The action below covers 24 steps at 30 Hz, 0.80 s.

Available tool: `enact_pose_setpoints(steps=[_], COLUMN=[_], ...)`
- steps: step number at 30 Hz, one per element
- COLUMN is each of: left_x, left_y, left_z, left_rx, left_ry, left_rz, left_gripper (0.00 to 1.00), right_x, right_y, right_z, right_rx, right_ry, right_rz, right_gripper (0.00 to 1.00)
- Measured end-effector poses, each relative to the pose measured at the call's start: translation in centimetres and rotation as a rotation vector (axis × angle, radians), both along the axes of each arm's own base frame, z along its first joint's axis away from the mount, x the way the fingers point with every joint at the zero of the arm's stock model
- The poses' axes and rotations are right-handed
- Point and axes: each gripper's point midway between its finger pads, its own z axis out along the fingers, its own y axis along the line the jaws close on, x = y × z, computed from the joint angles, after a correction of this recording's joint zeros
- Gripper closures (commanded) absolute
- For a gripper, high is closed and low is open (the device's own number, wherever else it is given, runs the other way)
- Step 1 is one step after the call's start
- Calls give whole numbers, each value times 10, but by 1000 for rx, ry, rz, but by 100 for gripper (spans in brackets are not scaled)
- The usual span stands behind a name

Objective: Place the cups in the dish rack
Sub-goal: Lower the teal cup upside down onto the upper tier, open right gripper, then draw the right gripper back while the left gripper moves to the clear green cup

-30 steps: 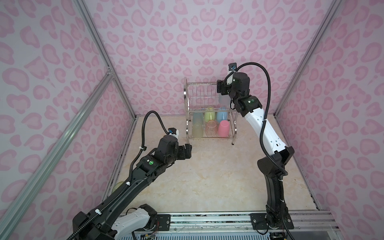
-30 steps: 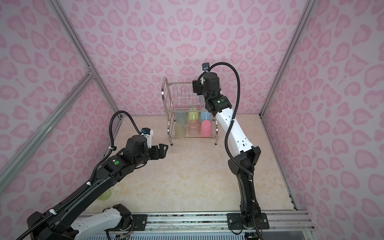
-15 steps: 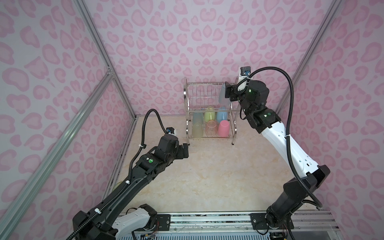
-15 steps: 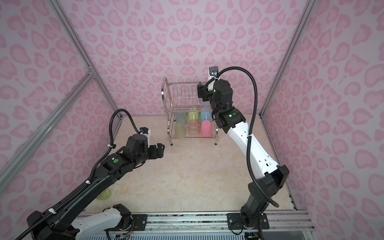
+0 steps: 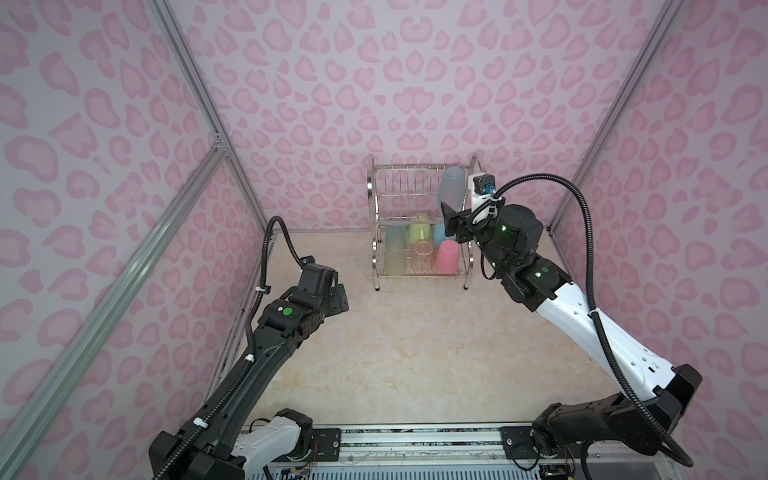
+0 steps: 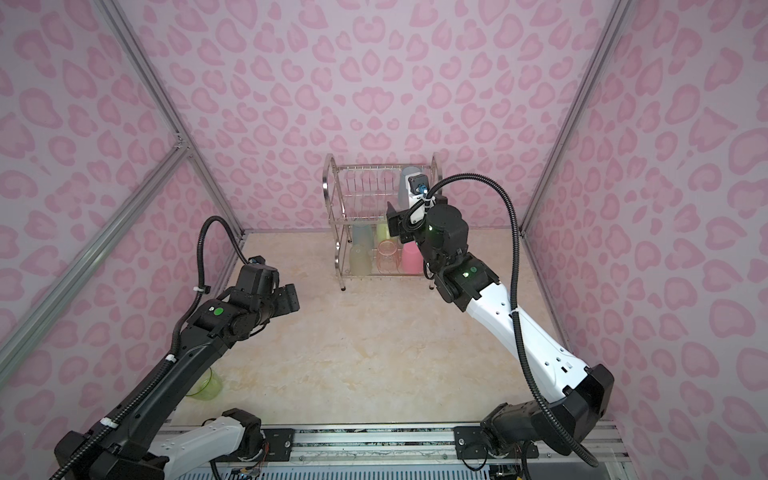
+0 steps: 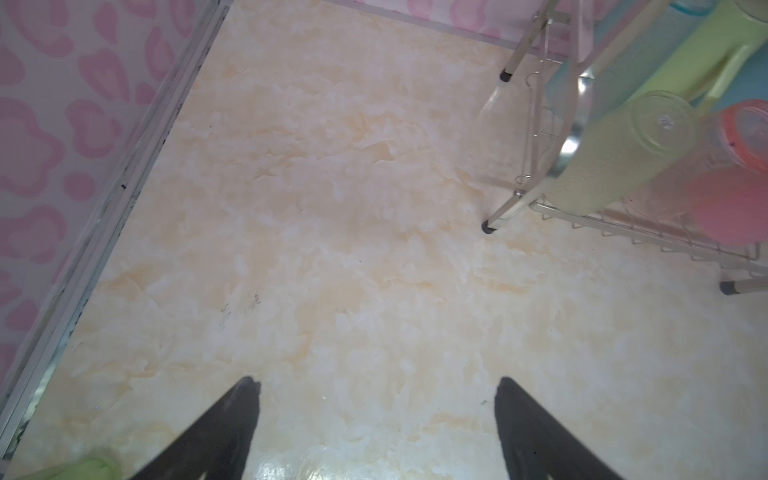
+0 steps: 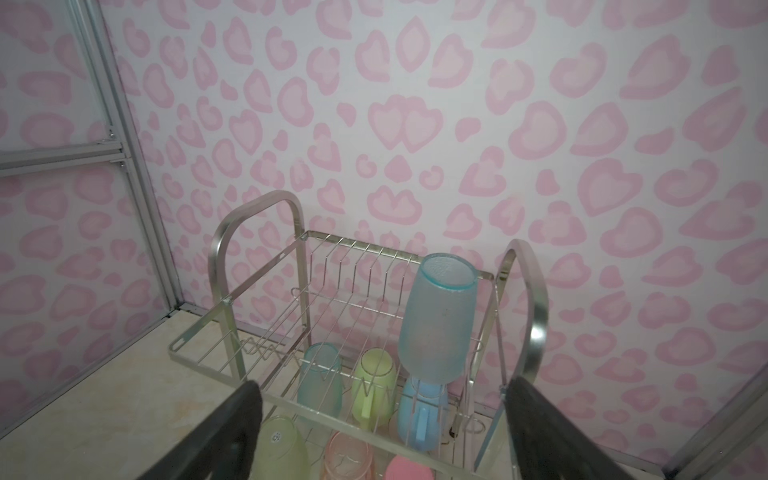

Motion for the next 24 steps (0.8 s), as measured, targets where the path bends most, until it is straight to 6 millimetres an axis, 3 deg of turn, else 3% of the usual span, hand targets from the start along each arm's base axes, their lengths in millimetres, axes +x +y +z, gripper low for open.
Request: enact_pose_setpoints(steps=[6,10,19,24], left_x=[-13,-28,-59,-73], left_y=[47,65,100,115], left_z=[-27,-44,-50,-55], left_rx=[-13,-44,-89,-95], left_ry=[93,142,129,136], left_rz=[192,272,454,541], left_gripper=[14,15,18,20], right_x=[-19,-31,-57,-69], right_y=[35,59,118,142], right_z=[-41,-64,-131,-157], right_rx=[-23,-33,-83,-108], right_ry=[78,124,266,324], right_rz=[98,159,298,348], right_gripper=[11,12,14,14])
